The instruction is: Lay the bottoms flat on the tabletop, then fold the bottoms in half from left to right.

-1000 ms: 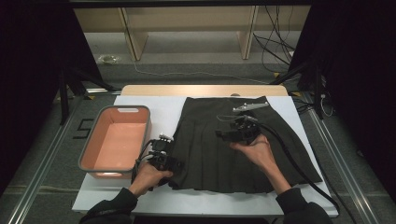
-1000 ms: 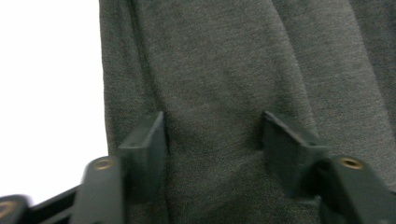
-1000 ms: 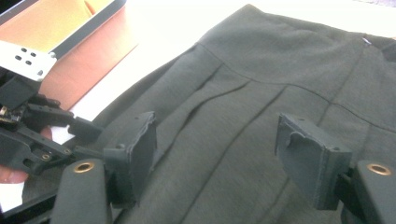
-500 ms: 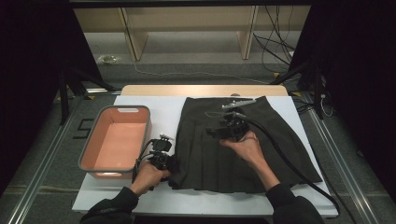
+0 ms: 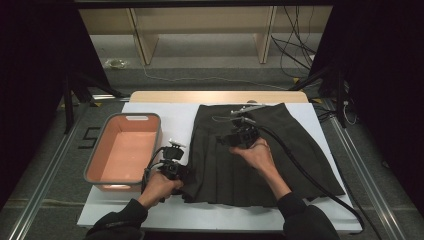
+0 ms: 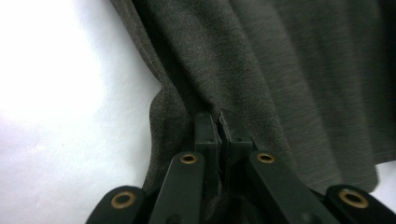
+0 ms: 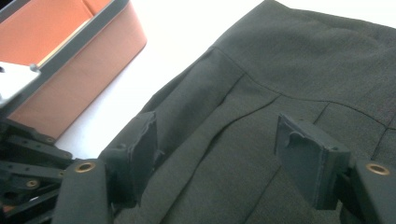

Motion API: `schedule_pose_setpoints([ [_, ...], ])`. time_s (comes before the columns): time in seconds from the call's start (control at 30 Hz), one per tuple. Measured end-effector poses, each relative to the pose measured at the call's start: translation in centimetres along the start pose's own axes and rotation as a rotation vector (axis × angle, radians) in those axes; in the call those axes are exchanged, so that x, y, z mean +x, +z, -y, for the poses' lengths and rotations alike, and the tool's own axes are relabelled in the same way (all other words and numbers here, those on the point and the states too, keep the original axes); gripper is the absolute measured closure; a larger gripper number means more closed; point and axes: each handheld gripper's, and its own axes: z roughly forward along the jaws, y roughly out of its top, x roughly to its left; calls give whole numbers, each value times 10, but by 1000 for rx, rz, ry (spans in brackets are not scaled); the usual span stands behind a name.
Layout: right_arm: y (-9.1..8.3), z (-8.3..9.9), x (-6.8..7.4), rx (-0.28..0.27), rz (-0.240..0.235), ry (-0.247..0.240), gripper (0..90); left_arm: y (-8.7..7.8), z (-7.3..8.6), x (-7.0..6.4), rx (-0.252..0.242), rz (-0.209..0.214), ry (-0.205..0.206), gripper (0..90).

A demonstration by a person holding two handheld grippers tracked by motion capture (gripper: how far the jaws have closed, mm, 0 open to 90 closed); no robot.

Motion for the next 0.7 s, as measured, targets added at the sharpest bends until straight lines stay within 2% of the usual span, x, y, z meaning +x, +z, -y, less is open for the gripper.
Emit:
schedule_pose_setpoints([
  [0.17,3,-2,-1,9,10,7,302,-5,-1,-4,-25,24,-4,869],
  [0.33,6,-4,-3,15,21,15,299,-7,-2,-6,-35,38,11,869],
  [0.4,8,-5,-3,16,24,14,298,-8,-2,-8,-49,45,2,869],
  [0.43,8,-6,-4,17,24,17,298,-10,-3,-8,-44,48,15,869],
  [0.57,10,-8,-8,19,25,38,297,-13,-4,-11,-64,63,8,869],
  [0.7,11,-10,-10,22,35,39,295,-15,-5,-15,-75,72,23,869],
])
